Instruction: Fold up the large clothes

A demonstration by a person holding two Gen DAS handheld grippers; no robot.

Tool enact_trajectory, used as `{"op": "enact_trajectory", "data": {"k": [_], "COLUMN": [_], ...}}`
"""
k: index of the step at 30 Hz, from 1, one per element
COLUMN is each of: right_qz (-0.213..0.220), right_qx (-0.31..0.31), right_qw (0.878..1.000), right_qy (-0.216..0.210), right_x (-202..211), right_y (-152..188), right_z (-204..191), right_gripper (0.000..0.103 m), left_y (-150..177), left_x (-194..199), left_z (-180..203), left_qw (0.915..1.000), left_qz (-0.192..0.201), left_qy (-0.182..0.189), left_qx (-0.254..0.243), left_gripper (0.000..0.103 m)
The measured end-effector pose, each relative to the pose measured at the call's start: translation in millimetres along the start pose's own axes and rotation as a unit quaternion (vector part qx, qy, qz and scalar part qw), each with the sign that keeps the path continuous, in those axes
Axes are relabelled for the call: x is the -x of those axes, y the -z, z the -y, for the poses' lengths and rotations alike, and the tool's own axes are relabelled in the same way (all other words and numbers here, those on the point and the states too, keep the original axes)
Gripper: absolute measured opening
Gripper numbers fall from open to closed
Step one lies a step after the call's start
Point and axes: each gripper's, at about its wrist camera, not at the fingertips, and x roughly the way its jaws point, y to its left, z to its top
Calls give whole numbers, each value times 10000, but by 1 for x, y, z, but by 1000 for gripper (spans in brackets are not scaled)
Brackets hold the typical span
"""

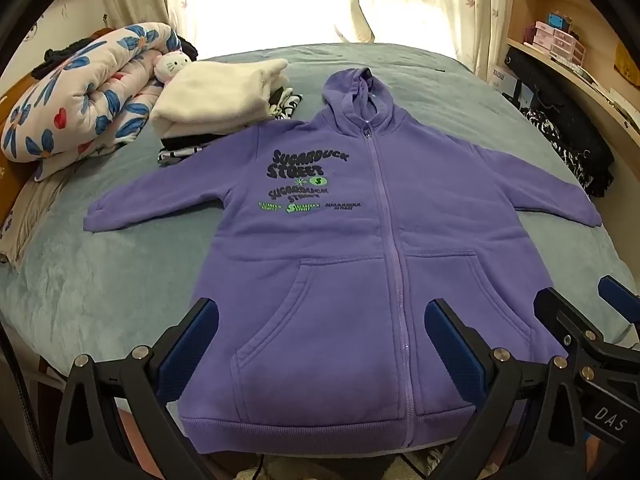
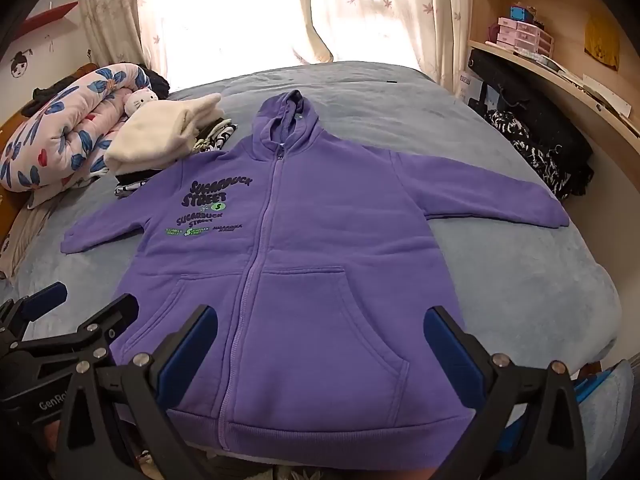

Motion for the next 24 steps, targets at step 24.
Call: {"op": "enact_trajectory", "data": {"k": [24], "right_qz": [-31], "right_qx": [-126], "right_qw": [9996], "right_qy": [-250], "right_x": [2], "right_y": [10], "right_z": [5], "right_gripper": [103], "left_y": [10], "left_x": [1], "left_z": [2], "left_qw": [9997], "left_qz": [-195], "left_qy": [116], "left_qx": [64], "left_gripper": [101]}}
